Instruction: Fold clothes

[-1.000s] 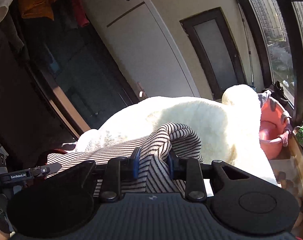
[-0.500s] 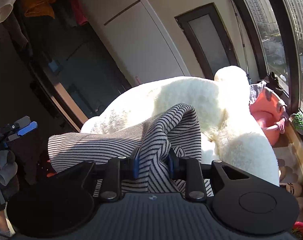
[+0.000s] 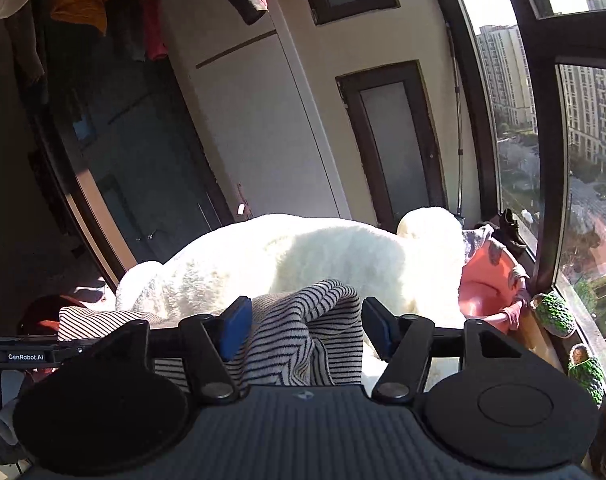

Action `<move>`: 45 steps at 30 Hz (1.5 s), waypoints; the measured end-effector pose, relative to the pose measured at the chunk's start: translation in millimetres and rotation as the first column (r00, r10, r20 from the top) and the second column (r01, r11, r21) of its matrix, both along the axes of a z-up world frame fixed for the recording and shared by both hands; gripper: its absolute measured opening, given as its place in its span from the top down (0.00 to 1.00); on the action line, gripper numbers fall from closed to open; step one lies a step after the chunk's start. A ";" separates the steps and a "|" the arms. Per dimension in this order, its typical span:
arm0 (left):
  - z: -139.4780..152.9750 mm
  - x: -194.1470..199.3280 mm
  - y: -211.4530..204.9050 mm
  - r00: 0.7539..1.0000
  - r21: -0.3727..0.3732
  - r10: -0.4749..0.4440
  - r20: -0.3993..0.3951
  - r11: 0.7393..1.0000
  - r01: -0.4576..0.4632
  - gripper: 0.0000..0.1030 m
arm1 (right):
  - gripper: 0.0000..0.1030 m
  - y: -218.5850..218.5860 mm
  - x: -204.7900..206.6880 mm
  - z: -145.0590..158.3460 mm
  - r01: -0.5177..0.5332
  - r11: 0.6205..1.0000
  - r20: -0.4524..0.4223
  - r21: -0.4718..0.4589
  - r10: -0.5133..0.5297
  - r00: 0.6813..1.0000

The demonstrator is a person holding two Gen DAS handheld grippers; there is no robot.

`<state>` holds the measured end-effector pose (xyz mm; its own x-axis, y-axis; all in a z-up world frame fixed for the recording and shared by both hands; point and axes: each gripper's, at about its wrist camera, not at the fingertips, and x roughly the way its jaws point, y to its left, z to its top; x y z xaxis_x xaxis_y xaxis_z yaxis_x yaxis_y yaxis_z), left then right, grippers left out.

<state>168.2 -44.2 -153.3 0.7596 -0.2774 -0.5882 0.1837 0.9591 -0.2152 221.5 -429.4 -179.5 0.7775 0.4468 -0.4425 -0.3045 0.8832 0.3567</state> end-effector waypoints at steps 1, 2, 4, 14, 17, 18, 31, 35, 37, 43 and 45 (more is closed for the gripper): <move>0.6 -0.7 -1.1 1.000 0.002 -0.001 0.002 1.000 0.001 0.36 | 0.40 0.1 6.6 -1.8 0.004 1.000 -0.018 0.019 -0.004 1.000; 1.2 -1.6 -0.8 1.000 0.000 -0.002 0.002 1.000 0.002 0.37 | 0.40 0.7 14.3 -5.3 0.005 0.999 -0.048 0.043 -0.003 0.999; 2.0 -3.3 1.3 1.000 -0.004 -0.008 0.003 1.000 0.008 0.38 | 0.41 4.8 24.8 -13.9 0.010 0.997 -0.103 0.071 -0.003 0.995; 0.1 -21.0 20.2 0.987 -0.080 -0.157 0.034 0.984 0.160 0.53 | 0.78 20.6 -17.4 -16.6 0.072 0.996 -0.114 0.057 -0.065 0.991; -2.4 -31.5 26.8 0.980 -0.125 -0.198 0.025 0.972 0.199 0.58 | 0.78 17.9 -43.2 -12.5 0.106 0.992 -0.101 0.071 -0.099 0.990; -3.5 -35.3 27.8 0.978 -0.136 -0.205 0.020 0.969 0.206 0.58 | 0.78 16.8 -50.4 -12.4 0.113 0.991 -0.103 0.076 -0.105 0.989; 7.8 -97.2 20.8 0.996 -0.063 -0.035 0.082 0.997 0.041 0.50 | 0.78 -6.0 -73.0 -35.6 -0.024 0.993 -0.099 0.112 0.035 0.994; 45.1 -113.0 30.3 0.981 -0.102 0.050 0.186 0.994 -0.031 0.36 | 0.78 -6.8 -70.8 -41.4 -0.050 0.993 -0.093 0.108 0.060 0.994; 58.2 -110.9 24.0 0.971 -0.137 0.051 0.235 0.990 -0.019 0.32 | 0.78 -6.7 -72.1 -42.6 -0.064 0.992 -0.080 0.110 0.073 0.994; 46.4 -67.6 -27.2 0.971 -0.125 -0.038 0.237 0.990 0.069 0.20 | 0.78 -6.6 -80.4 -42.7 -0.088 0.992 -0.050 0.091 0.093 0.994; 18.5 -54.9 -39.4 0.994 -0.122 -0.056 0.093 0.990 0.067 0.25 | 0.78 -9.0 -82.2 -41.0 -0.091 0.993 -0.043 0.080 0.095 0.995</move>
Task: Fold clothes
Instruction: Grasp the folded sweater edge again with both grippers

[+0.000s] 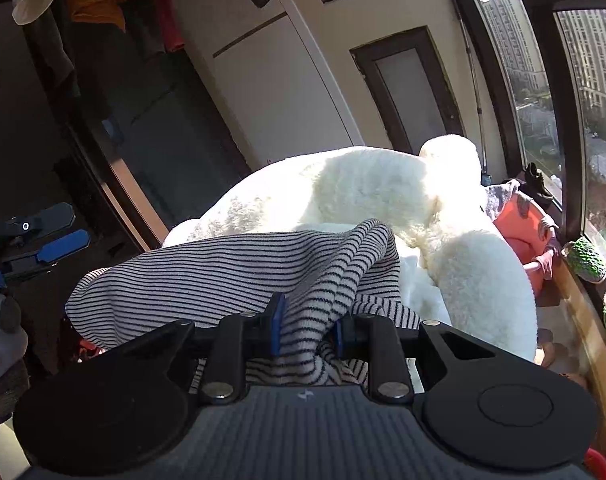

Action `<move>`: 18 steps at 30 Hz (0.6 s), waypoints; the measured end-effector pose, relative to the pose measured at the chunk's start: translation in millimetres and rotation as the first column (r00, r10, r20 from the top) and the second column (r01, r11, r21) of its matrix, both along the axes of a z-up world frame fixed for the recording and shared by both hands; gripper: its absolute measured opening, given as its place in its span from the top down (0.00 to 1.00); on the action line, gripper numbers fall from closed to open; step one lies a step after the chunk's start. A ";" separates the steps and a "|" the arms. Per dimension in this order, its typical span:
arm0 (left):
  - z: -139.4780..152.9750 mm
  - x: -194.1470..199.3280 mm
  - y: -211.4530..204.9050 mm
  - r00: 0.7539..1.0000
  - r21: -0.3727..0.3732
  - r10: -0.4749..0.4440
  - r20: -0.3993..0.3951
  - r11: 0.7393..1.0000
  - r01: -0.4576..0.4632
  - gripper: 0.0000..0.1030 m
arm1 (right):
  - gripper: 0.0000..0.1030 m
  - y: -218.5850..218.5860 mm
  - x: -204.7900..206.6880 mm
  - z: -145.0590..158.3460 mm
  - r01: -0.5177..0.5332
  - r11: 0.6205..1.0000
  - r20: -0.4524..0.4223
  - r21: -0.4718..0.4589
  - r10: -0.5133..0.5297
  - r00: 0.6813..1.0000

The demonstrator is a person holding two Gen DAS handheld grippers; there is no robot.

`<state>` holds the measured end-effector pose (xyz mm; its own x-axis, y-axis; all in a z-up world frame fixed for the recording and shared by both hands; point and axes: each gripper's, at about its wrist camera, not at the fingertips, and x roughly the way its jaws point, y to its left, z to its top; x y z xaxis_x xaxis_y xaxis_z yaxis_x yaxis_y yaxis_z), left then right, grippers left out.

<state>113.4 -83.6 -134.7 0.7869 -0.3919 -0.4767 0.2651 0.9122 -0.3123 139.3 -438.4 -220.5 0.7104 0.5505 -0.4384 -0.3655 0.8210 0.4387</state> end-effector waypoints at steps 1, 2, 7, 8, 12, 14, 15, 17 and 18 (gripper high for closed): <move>-13.8 -2.7 -3.6 0.999 0.013 -0.001 -0.034 1.000 0.001 0.25 | 0.76 -1.3 -1.4 1.5 0.000 1.000 0.009 -0.009 0.000 1.000; -22.0 -9.7 -5.3 0.999 0.026 -0.004 -0.038 1.000 0.005 0.24 | 0.73 -2.8 -3.7 4.2 0.001 1.000 0.025 -0.028 0.000 1.000; -34.2 -34.8 -0.8 0.999 0.018 -0.014 -0.030 1.000 0.014 0.21 | 0.57 -5.6 -19.1 38.5 0.084 0.991 0.159 -0.105 -0.067 0.985; -34.9 -34.8 1.5 0.999 0.007 -0.011 -0.032 1.000 0.011 0.20 | 0.59 -3.6 -23.1 48.6 0.114 0.987 0.209 -0.110 -0.089 0.974; -36.4 -36.9 0.6 1.000 0.014 -0.011 -0.019 1.000 0.012 0.18 | 0.60 14.3 -33.3 76.3 0.032 0.999 0.339 -0.036 -0.018 0.941; -35.6 -40.6 -4.2 1.000 0.049 -0.023 -0.001 0.999 0.023 0.16 | 0.60 28.3 -22.3 66.6 -0.112 0.994 0.250 0.011 0.106 0.962; -33.5 -44.6 -4.7 0.999 0.074 -0.034 0.008 0.997 0.033 0.16 | 0.60 37.1 -15.2 53.9 -0.146 0.989 0.181 0.002 0.143 0.973; -25.9 -54.6 -1.3 0.998 0.118 -0.058 0.025 0.991 0.054 0.16 | 0.61 52.4 -5.7 23.3 -0.161 0.985 0.065 -0.057 0.164 0.984; -18.1 -60.7 6.0 0.997 0.119 -0.060 0.044 0.991 0.054 0.15 | 0.61 54.8 -7.2 12.7 -0.155 0.984 0.065 -0.088 0.161 0.985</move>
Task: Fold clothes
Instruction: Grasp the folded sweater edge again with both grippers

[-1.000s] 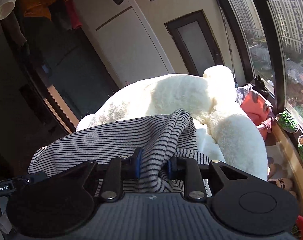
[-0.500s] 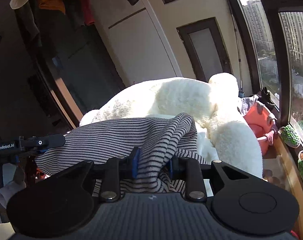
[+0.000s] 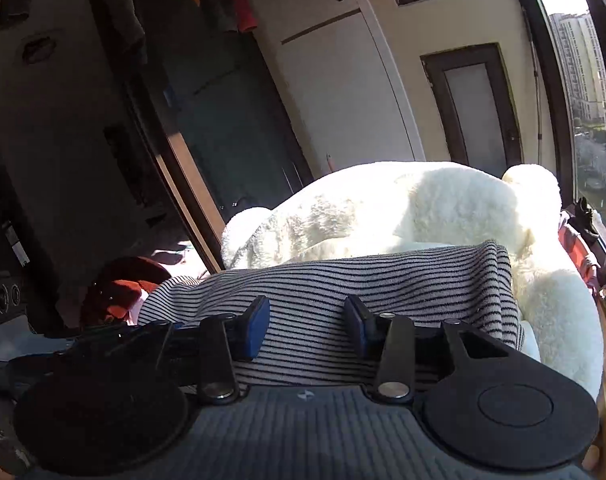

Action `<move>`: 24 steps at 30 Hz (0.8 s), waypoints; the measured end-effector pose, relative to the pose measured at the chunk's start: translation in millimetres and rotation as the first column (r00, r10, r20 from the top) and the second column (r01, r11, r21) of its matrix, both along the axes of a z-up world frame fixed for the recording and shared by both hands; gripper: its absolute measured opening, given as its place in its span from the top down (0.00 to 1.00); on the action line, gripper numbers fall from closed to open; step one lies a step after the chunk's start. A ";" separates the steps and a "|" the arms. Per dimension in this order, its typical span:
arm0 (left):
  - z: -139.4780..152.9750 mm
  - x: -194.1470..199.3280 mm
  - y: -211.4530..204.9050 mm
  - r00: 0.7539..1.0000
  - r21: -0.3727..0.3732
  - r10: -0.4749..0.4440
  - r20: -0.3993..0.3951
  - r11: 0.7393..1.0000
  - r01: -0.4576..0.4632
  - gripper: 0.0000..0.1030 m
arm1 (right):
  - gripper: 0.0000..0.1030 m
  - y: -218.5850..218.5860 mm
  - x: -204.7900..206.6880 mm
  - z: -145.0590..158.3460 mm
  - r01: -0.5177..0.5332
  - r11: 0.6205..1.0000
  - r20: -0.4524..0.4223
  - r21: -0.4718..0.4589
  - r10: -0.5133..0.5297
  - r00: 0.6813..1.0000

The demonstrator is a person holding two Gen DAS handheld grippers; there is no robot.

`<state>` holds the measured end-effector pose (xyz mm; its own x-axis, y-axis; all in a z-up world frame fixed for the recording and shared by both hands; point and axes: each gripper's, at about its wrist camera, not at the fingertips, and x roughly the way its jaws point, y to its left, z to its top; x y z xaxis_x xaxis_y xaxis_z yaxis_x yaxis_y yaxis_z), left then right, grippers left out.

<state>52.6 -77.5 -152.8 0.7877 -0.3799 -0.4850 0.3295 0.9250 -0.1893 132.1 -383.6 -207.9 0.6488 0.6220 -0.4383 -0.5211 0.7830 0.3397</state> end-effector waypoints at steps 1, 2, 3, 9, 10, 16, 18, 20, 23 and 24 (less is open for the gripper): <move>8.6 -6.4 8.5 1.000 -0.005 0.001 0.022 1.000 -0.001 0.13 | 0.61 0.2 -3.6 -6.6 0.003 1.000 0.028 -0.018 -0.002 1.000; 17.1 -11.8 19.3 0.998 -0.015 0.019 0.054 1.000 -0.018 0.08 | 0.61 -0.5 -7.2 -8.8 0.003 0.999 0.051 -0.035 -0.002 0.999; 24.5 -15.3 31.4 0.995 -0.030 0.055 0.084 0.998 -0.053 0.07 | 0.61 -1.8 -7.9 -7.8 0.004 0.999 0.057 -0.037 -0.002 0.998; -4.7 24.0 92.7 0.970 -0.215 0.209 -0.123 0.949 -0.232 0.05 | 0.61 -7.1 -0.2 -4.2 0.021 1.000 0.024 0.008 -0.021 0.999; -16.4 32.2 94.1 0.969 -0.261 0.180 -0.170 0.940 -0.221 0.05 | 0.61 -4.8 -0.8 -3.9 0.023 1.000 0.024 0.010 -0.024 0.999; -60.5 77.4 99.9 0.918 -0.478 0.087 -0.387 0.833 -0.280 0.02 | 0.52 -15.0 3.2 10.0 0.032 0.997 0.012 0.066 -0.033 0.999; -63.7 85.2 104.1 0.901 -0.517 0.071 -0.428 0.798 -0.309 0.04 | 0.34 -32.5 1.4 22.9 0.073 0.992 0.034 0.103 -0.076 0.996; -55.8 87.9 100.9 0.905 -0.503 0.075 -0.418 0.811 -0.299 0.12 | 0.25 -55.7 -2.5 32.4 0.127 0.983 0.044 0.134 -0.134 0.990; -41.2 88.5 90.3 0.919 -0.448 0.097 -0.383 0.850 -0.277 0.20 | 0.23 -91.3 -6.0 28.7 0.217 0.959 -0.011 0.183 -0.219 0.976; -37.8 88.5 86.9 0.921 -0.430 0.106 -0.376 0.860 -0.274 0.24 | 0.22 -101.0 -6.3 22.0 0.241 0.949 -0.053 0.204 -0.236 0.970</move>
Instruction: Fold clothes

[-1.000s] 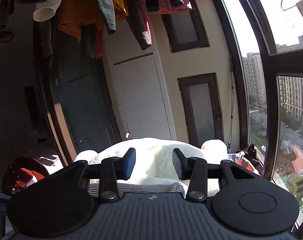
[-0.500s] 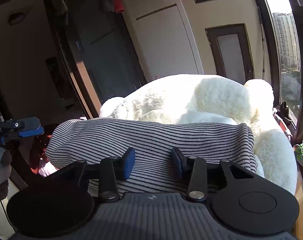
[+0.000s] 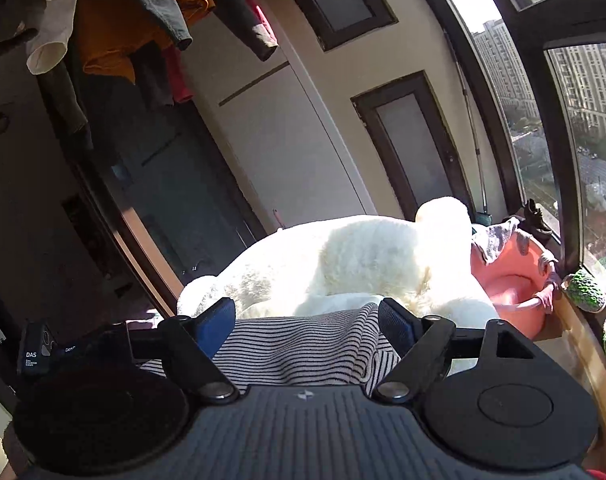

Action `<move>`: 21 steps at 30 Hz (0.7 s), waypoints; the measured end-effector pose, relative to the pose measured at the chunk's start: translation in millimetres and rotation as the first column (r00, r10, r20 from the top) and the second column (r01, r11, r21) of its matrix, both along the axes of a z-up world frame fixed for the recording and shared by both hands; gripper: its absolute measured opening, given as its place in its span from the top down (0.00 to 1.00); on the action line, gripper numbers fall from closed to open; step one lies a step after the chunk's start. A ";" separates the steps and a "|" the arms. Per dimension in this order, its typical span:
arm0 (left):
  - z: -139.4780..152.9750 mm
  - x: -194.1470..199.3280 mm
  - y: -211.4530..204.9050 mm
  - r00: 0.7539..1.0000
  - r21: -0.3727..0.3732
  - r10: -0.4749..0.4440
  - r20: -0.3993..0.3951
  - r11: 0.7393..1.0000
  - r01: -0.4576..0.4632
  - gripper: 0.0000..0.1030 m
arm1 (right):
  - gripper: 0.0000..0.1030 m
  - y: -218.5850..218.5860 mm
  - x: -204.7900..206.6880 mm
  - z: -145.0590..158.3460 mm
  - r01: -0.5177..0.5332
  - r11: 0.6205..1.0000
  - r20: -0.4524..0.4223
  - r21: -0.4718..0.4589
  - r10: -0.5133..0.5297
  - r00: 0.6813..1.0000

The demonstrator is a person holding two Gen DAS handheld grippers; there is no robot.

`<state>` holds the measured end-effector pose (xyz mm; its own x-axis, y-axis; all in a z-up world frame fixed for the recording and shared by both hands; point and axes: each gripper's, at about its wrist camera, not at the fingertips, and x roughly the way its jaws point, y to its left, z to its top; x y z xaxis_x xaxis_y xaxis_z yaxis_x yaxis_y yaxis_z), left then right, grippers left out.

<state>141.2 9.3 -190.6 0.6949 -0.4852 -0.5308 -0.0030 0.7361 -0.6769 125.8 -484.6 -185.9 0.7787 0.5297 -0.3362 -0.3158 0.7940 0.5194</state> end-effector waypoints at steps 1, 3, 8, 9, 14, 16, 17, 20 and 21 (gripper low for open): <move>1.0 -0.2 -0.8 1.000 0.005 0.000 -0.001 1.000 0.000 0.25 | 0.21 -8.3 0.1 -7.9 0.011 0.999 -0.042 0.037 -0.009 0.999; 1.5 -0.7 -0.4 1.000 0.003 -0.001 -0.005 1.000 0.001 0.28 | 0.20 -25.0 0.3 -23.8 0.036 0.993 -0.126 0.108 -0.022 0.992; -3.6 2.4 4.3 1.000 0.004 0.011 -0.024 1.000 -0.010 0.27 | 0.17 -37.4 10.6 -72.0 0.059 0.938 -0.331 0.340 0.060 0.942; -4.2 3.0 5.0 1.000 0.004 0.012 -0.027 1.000 -0.011 0.26 | 0.13 -34.3 13.9 -78.2 0.061 0.929 -0.346 0.365 0.075 0.935; -9.2 4.1 6.6 0.999 -0.010 0.019 -0.046 1.000 -0.020 0.17 | 0.08 -6.9 36.2 -95.9 0.045 0.903 -0.389 0.427 0.139 0.911; -9.6 -1.2 10.4 0.998 -0.008 0.035 -0.044 0.999 -0.035 0.16 | 0.17 6.7 42.1 -92.9 0.029 0.913 -0.381 0.406 0.140 0.914; -8.7 -5.7 13.9 0.998 -0.010 0.050 -0.042 0.999 -0.050 0.15 | 0.27 12.2 44.0 -88.6 0.020 0.924 -0.374 0.382 0.134 0.918; -5.5 -25.2 30.7 0.994 -0.049 0.104 -0.044 0.993 -0.107 0.11 | 0.36 17.6 47.5 -73.7 0.001 0.945 -0.349 0.328 0.120 0.929; -6.0 -32.4 36.4 0.993 -0.082 0.109 -0.048 0.990 -0.113 0.09 | 0.37 16.7 49.3 -72.0 0.001 0.946 -0.353 0.325 0.120 0.928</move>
<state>108.7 45.7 -196.6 0.7239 -0.4512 -0.5220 -0.1122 0.6694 -0.7343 175.1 -467.9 -257.9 0.5981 0.6958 -0.3977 -0.0987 0.5563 0.8251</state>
